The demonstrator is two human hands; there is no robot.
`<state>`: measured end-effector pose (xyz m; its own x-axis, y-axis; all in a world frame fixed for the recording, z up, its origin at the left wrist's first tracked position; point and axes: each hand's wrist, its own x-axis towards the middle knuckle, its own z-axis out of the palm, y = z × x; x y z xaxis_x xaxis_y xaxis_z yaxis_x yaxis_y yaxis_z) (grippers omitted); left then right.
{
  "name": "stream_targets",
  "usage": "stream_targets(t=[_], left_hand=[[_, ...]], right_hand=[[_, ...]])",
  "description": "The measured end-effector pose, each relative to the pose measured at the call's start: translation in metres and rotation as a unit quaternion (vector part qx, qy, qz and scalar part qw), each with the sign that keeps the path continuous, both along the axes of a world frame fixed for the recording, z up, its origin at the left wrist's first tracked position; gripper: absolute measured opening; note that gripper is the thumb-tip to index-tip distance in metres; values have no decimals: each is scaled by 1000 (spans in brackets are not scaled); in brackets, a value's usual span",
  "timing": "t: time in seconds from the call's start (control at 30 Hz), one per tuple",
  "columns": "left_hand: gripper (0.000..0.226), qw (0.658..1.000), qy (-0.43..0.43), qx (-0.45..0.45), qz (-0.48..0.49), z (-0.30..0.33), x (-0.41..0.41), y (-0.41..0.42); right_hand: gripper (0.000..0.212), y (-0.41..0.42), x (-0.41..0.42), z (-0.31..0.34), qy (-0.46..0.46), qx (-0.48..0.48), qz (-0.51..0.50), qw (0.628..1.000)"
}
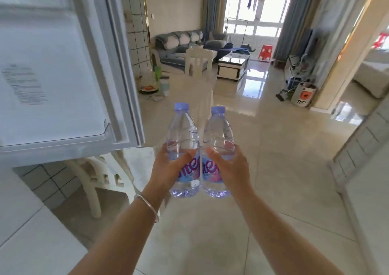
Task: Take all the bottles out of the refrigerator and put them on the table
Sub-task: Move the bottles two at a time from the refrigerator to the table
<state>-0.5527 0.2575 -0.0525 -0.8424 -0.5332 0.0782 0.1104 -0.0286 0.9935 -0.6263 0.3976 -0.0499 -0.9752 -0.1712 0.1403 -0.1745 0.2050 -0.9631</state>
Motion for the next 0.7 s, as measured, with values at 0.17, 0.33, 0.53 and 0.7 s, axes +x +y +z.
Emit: stream_targets(t=[0.17,0.33,0.53,0.7], left_hand=[[33,1000,-17,13,-6,-8,-60,10],[37,999,-28,13,9,-16,-135,-14],[51,999,-34,16,38,-19,-232,-79],[56,995,-47,40,73,-23,-291,-137]], right_hand=[[29,14,-62,-7,-27,-7,-8,1000],[30,-9,-143,-15,-39,6,15,999],[65,-75,-251,-13,-53,13,31,998],[71,-140,-325,-8,-68,7,68,995]])
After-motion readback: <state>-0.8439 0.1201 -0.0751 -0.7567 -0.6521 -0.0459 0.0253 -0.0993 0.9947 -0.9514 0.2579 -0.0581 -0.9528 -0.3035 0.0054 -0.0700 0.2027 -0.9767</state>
